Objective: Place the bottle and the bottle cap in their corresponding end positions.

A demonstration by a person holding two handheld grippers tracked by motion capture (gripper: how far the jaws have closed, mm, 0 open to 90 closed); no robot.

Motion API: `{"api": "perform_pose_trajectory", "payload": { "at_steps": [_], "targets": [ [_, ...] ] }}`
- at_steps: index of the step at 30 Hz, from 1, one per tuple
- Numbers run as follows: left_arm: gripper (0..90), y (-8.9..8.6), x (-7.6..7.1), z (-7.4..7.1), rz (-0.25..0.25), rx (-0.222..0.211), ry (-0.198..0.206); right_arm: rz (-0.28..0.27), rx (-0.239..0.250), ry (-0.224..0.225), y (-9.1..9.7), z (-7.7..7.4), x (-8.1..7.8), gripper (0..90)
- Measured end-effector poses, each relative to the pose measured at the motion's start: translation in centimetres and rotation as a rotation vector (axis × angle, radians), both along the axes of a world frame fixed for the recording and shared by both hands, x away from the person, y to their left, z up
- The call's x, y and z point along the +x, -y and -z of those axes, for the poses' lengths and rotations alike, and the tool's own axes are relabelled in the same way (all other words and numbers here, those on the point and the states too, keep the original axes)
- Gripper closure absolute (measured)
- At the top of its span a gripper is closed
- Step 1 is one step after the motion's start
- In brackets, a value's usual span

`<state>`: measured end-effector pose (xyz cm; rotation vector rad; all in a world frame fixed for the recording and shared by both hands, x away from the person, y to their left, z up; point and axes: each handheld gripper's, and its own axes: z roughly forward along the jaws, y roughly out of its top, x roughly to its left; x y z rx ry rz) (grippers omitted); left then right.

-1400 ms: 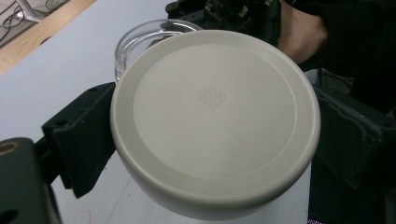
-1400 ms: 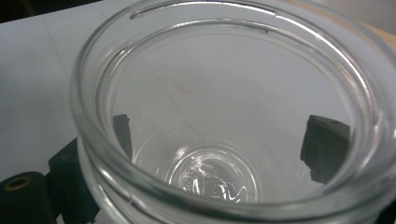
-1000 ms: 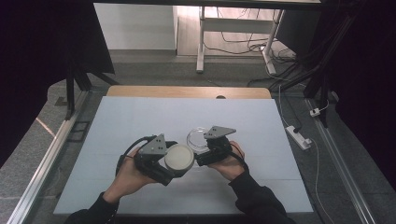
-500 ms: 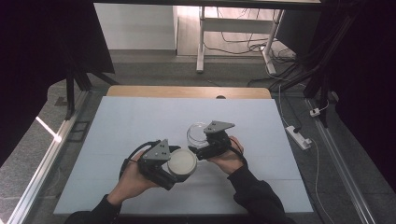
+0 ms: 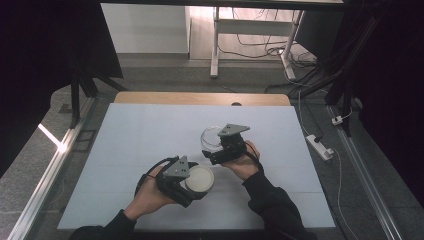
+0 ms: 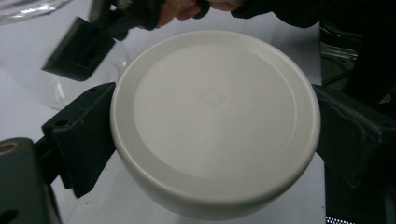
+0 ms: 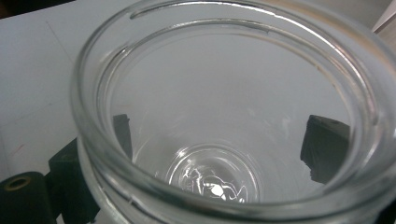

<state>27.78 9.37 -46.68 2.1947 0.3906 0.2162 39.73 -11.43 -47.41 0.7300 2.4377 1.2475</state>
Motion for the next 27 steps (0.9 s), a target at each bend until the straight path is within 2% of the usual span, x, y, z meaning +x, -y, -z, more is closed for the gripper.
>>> {"api": "perform_pose_trajectory", "payload": {
  "at_steps": [3,11,15,19,27],
  "targets": [
    [8.1,0.2,0.3,0.6,0.007,0.012,-0.002,0.003,-0.004,0.000,-0.2,0.1,0.3,6.4],
    [8.1,0.3,1.3,2.0,-0.002,0.000,-0.025,0.016,-0.002,-0.002,-1.1,0.5,1.6,6.4],
    [8.1,0.5,1.6,2.7,-0.001,0.016,-0.024,0.018,-0.006,-0.003,-1.6,0.8,2.2,6.4],
    [8.1,0.6,2.1,3.5,0.000,0.014,-0.030,0.025,0.000,-0.004,-2.0,1.0,2.7,6.4],
    [8.1,1.1,2.6,4.9,0.003,0.057,-0.035,0.026,0.004,-0.010,-2.9,1.5,3.6,6.4]
  ]
}}
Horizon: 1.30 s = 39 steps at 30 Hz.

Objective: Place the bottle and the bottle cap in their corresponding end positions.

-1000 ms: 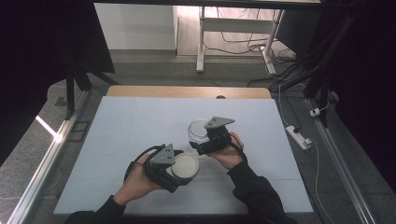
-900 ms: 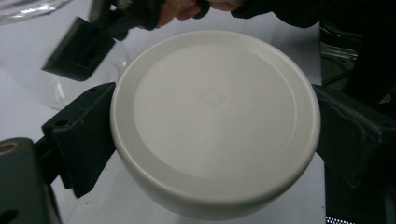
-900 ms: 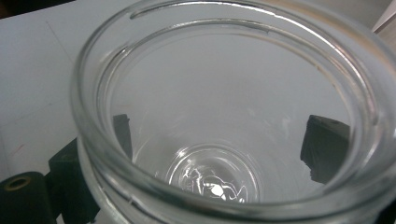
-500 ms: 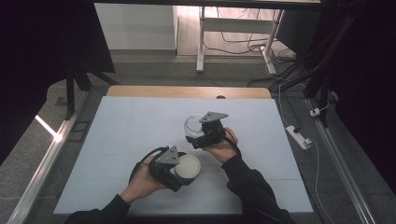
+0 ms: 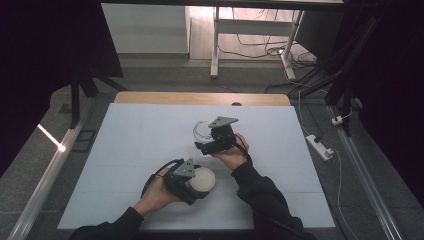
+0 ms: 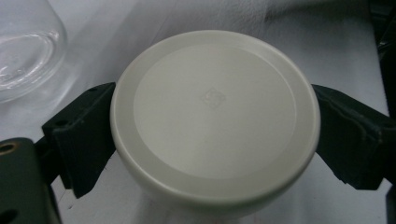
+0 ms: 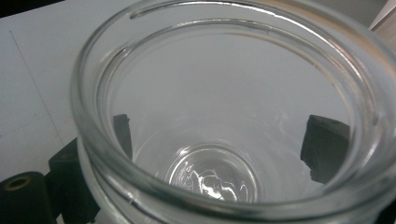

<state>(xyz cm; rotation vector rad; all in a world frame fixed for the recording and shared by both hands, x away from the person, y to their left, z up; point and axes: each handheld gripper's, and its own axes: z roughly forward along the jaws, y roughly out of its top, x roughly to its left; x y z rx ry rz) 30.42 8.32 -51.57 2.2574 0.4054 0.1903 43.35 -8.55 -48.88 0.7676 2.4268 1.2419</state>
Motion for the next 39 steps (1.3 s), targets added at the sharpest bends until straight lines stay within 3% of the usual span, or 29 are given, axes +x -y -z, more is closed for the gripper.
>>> {"api": "perform_pose_trajectory", "payload": {
  "at_steps": [16,23,39],
  "targets": [
    [8.1,1.2,0.9,1.9,0.009,0.094,-0.007,0.012,-0.012,-0.012,-0.9,1.4,1.1,6.4],
    [8.1,1.4,1.3,2.4,0.009,0.127,-0.030,0.003,-0.031,-0.006,-1.0,2.1,1.1,6.4],
    [7.7,1.2,1.6,2.7,0.000,0.106,-0.083,0.007,-0.009,-0.012,-0.8,2.3,1.1,5.8]
  ]
}}
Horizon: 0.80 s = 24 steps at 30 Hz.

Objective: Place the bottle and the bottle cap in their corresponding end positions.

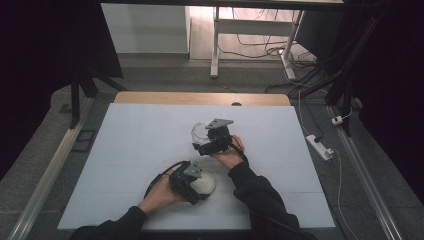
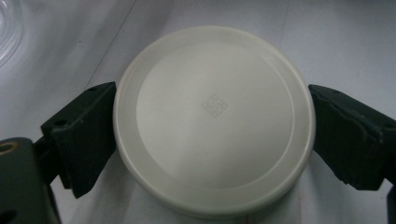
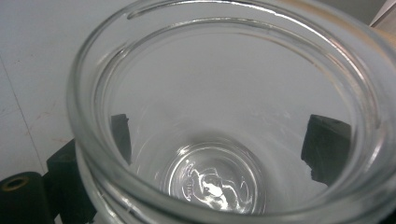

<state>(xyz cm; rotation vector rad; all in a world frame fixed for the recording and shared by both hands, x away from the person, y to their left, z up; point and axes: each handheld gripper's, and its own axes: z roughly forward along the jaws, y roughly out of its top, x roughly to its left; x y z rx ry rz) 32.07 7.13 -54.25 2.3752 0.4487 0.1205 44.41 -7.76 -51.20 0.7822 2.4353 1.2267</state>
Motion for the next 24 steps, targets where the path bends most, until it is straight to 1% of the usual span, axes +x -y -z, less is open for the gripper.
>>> {"api": "perform_pose_trajectory", "payload": {
  "at_steps": [1,4,6,10,11,13,16,18,21,24],
  "targets": [
    [7.6,0.0,0.0,0.0,0.002,0.005,-0.001,-0.001,-0.001,0.002,0.0,0.0,0.0,5.7],
    [6.5,-0.1,0.1,-0.1,-0.014,0.000,-0.014,0.000,0.000,0.004,0.0,0.0,0.0,5.6],
    [5.1,-0.1,0.0,-0.1,-0.023,-0.001,-0.011,0.001,0.003,-0.001,0.0,0.0,0.0,5.1],
    [2.5,-0.6,0.0,-0.6,-0.035,-0.028,-0.004,-0.010,0.020,-0.022,0.2,-0.2,0.0,2.2],
    [2.2,-0.7,0.0,-0.7,-0.041,-0.041,-0.004,-0.010,0.024,-0.022,0.3,-0.3,0.0,0.8],
    [1.4,-1.0,0.0,-0.8,-0.047,-0.055,-0.005,-0.005,0.027,-0.015,0.4,-0.6,-0.2,0.0],
    [0.2,-1.4,-0.1,-0.9,-0.055,-0.075,-0.011,0.008,0.034,0.008,0.5,-0.9,-0.4,0.0],
    [0.0,-1.5,-0.1,-1.0,-0.058,-0.081,-0.013,0.007,0.031,0.006,0.6,-0.9,-0.5,0.0],
    [0.0,-1.7,-0.2,-1.1,-0.065,-0.089,-0.013,0.010,0.023,0.014,0.6,-0.9,-0.7,0.0],
    [0.0,-1.9,-0.3,-1.4,-0.068,-0.103,-0.017,0.005,0.021,0.009,0.8,-0.9,-0.8,0.0]
  ]
}}
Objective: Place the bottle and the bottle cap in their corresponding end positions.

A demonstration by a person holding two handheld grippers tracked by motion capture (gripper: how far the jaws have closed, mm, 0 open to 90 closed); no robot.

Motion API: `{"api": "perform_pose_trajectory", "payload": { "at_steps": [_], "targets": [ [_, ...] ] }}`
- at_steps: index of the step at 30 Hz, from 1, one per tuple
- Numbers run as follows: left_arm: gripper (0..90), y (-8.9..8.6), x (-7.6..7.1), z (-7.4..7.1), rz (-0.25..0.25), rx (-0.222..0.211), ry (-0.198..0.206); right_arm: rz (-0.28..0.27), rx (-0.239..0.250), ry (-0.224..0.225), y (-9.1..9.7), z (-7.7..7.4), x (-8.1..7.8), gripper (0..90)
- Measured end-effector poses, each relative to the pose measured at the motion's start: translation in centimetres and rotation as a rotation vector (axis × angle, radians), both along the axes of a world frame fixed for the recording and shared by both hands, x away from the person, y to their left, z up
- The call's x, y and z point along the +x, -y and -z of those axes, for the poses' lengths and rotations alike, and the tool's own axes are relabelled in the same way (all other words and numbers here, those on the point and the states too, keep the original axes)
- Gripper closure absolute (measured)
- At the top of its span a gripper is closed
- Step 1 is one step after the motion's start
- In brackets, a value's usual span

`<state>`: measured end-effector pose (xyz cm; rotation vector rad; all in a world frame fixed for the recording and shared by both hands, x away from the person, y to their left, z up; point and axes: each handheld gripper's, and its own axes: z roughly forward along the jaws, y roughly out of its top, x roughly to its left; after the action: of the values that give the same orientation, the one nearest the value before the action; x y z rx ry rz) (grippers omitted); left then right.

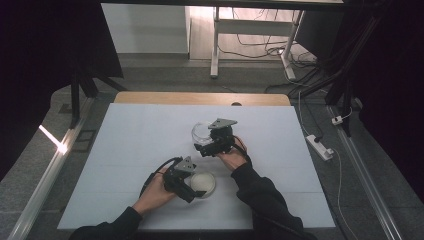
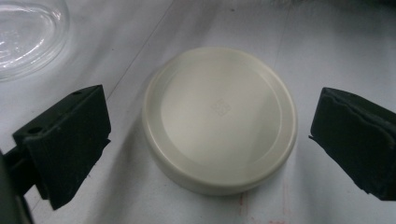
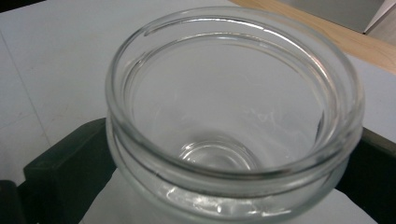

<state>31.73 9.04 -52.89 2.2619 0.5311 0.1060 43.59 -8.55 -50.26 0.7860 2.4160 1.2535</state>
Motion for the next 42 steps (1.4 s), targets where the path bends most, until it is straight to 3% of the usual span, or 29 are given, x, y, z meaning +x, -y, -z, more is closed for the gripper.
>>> {"api": "perform_pose_trajectory", "payload": {
  "at_steps": [10,21,35,42],
  "targets": [
    [0.0,-1.1,-0.2,-0.8,-0.012,-0.058,-0.019,-0.007,-0.008,-0.024,0.9,0.1,-0.8,0.0],
    [0.0,-2.4,-0.8,-1.9,-0.019,-0.079,-0.011,-0.010,-0.007,-0.018,1.7,-0.2,-2.3,0.0],
    [0.0,-4.6,-1.8,-3.2,-0.085,-0.093,-0.001,-0.044,0.036,-0.009,3.2,-1.8,-5.7,0.0],
    [0.0,-5.9,-2.6,-3.7,-0.116,-0.112,0.001,-0.048,0.032,-0.005,4.4,-2.5,-7.5,0.0]
  ]
}}
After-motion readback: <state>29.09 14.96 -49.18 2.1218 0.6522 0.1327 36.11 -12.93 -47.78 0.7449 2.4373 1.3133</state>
